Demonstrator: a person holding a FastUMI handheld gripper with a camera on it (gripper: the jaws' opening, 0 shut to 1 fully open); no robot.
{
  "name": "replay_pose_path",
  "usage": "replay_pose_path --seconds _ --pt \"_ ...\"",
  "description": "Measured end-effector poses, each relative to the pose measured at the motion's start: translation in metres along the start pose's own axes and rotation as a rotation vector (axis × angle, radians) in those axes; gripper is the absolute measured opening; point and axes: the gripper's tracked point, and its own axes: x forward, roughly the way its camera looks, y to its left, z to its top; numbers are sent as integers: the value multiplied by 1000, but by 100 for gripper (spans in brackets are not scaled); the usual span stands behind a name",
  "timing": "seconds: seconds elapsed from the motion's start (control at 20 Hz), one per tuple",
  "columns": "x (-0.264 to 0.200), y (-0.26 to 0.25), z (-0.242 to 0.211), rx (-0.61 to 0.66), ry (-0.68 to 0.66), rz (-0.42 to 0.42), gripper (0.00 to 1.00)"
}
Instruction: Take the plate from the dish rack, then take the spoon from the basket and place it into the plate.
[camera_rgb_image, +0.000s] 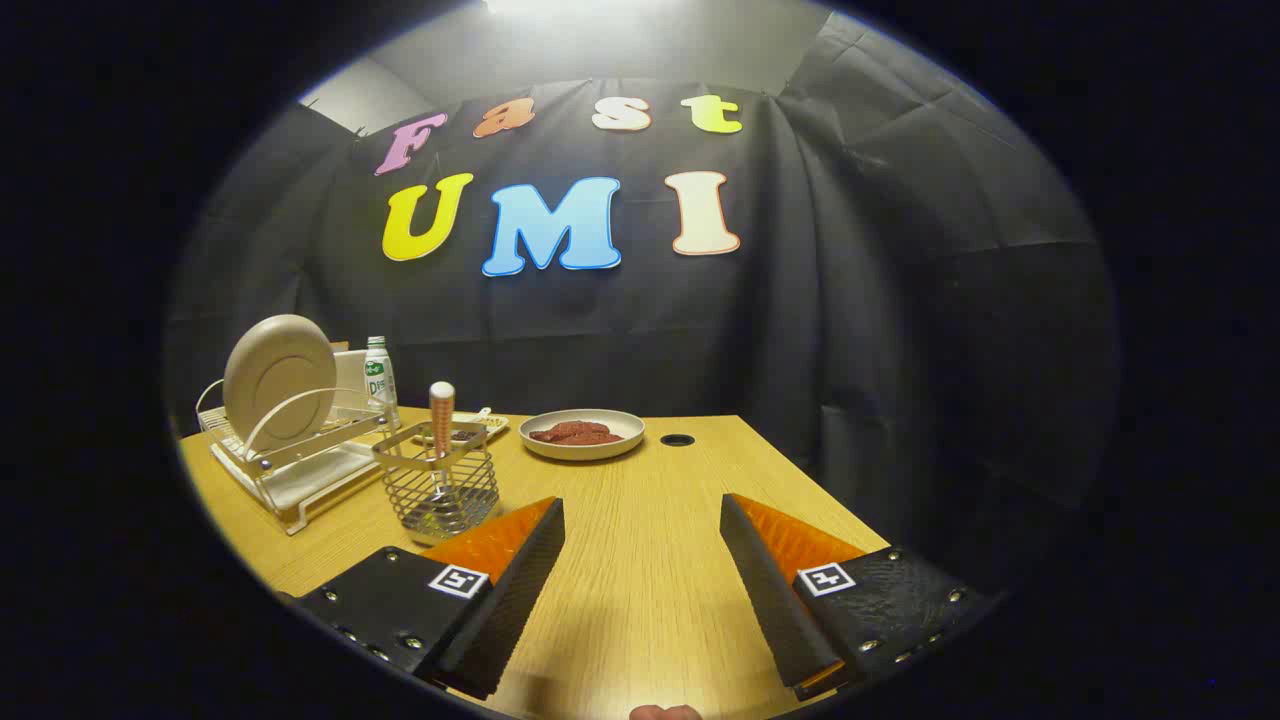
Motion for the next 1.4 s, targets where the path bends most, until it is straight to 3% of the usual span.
replay_pose_path --seconds 0.2,0.55,0.75,1.2,1.4 --pt "29 7 54 17 -34 -4 97" --pt "-31 52 186 -9 -74 -40 97" --pt "-44 91 238 -15 -105 -47 97" --pt "-46 199 247 -9 -91 53 97" --pt "-43 218 248 -10 -50 33 97"
